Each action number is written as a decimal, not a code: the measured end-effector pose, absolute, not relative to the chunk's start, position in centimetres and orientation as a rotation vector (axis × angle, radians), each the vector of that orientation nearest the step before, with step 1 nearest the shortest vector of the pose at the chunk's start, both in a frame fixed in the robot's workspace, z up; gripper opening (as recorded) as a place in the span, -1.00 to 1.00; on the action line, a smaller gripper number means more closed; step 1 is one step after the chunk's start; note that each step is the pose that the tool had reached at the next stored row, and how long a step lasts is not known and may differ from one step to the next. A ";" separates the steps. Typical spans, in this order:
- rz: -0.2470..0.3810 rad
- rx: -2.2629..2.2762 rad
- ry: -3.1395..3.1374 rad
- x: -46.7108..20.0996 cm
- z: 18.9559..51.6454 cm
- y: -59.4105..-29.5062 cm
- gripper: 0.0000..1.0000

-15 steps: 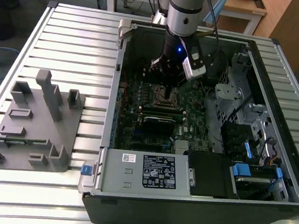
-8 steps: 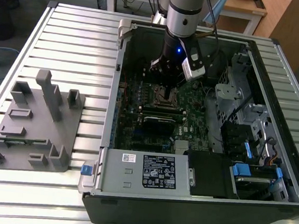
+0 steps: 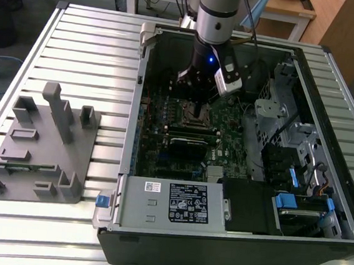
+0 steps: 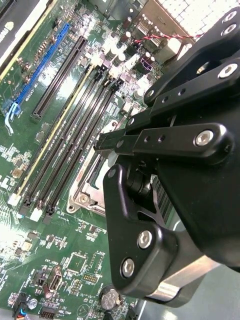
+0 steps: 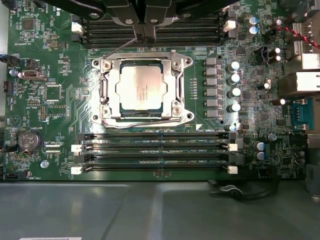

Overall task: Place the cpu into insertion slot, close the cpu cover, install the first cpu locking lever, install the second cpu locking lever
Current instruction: 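Install the second cpu locking lever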

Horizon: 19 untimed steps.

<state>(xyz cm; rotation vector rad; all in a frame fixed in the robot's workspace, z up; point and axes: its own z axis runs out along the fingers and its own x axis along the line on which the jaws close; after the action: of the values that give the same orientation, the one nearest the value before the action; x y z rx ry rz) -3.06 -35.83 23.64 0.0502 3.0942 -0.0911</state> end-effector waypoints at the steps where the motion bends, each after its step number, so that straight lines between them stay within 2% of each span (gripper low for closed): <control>1: -0.091 0.050 3.094 -3.2 23.6 -35.8 -0.79; 19: -0.100 0.051 3.093 -4.6 22.8 -36.4 -0.79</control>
<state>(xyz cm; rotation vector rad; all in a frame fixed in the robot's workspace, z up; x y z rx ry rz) -4.64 -36.39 22.85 0.0508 3.0928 -0.0998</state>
